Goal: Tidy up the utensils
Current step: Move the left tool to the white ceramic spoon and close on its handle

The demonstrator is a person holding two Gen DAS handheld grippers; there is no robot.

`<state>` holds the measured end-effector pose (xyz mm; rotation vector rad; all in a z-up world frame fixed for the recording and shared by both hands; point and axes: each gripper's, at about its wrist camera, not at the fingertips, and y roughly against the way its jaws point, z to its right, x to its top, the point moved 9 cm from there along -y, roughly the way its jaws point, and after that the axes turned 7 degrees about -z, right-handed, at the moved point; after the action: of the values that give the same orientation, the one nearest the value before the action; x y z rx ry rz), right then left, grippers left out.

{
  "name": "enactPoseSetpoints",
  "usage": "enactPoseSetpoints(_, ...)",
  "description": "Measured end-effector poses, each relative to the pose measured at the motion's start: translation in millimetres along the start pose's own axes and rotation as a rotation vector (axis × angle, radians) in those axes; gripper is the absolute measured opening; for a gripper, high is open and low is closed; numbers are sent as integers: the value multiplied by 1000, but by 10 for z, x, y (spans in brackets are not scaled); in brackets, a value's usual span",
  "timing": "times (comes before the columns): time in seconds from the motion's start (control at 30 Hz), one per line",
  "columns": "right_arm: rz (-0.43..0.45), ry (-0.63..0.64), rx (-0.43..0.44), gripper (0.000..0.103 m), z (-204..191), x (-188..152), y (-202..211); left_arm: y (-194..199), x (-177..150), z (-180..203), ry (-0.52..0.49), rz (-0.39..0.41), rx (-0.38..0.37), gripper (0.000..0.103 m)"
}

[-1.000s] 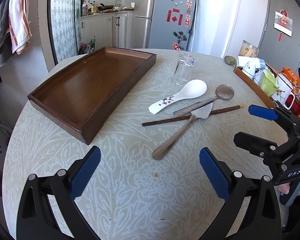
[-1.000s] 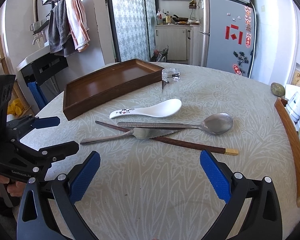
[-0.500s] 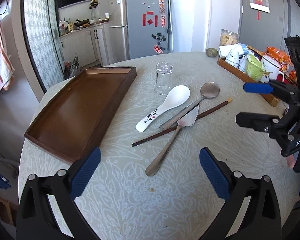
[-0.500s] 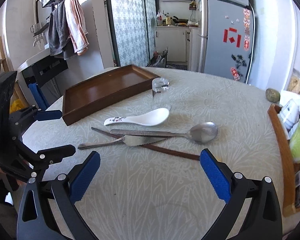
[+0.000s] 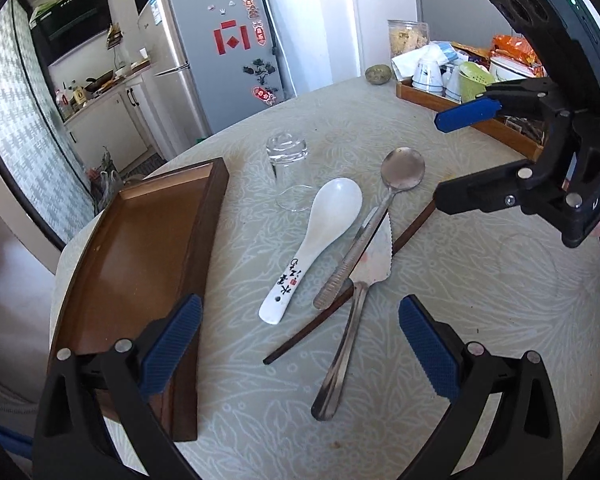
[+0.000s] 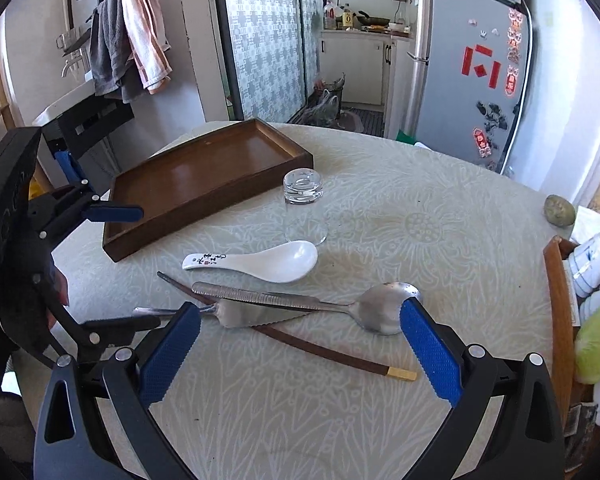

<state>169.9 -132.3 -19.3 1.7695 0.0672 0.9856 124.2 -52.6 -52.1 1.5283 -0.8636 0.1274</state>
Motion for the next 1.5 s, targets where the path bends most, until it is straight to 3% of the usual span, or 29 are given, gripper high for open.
enactPoseSetpoints(0.2,-52,-39,50,100,-10,107,-189,-141,144,-104,44,14,-69,100)
enactPoseSetpoints(0.33,-78,-55,67,83,8,189,-320,-184,186,-154,56,13,-100,99)
enactPoseSetpoints(0.47,-104,-79,94,79,49,298,-473,-294,163,-170,42,-27,-123,80)
enactPoseSetpoints(0.6,-130,-117,150,78,58,331,-614,-415,112,-198,57,-67,-150,78)
enactPoseSetpoints(0.8,-163,-162,223,64,84,279,-742,-506,96,-177,53,-85,-175,67)
enactPoseSetpoints(1.03,-172,-178,253,58,87,243,-805,-550,125,-175,47,-84,-181,50)
enactPoseSetpoints(1.2,-170,-187,261,58,96,243,-799,-547,127,-156,34,-89,-186,47)
enactPoseSetpoints(1.47,-171,-184,282,43,43,254,-827,-509,94,-62,-16,-88,-194,35)
enactPoseSetpoints(1.5,-168,-185,277,40,48,264,-837,-507,87,-61,-18,-89,-195,29)
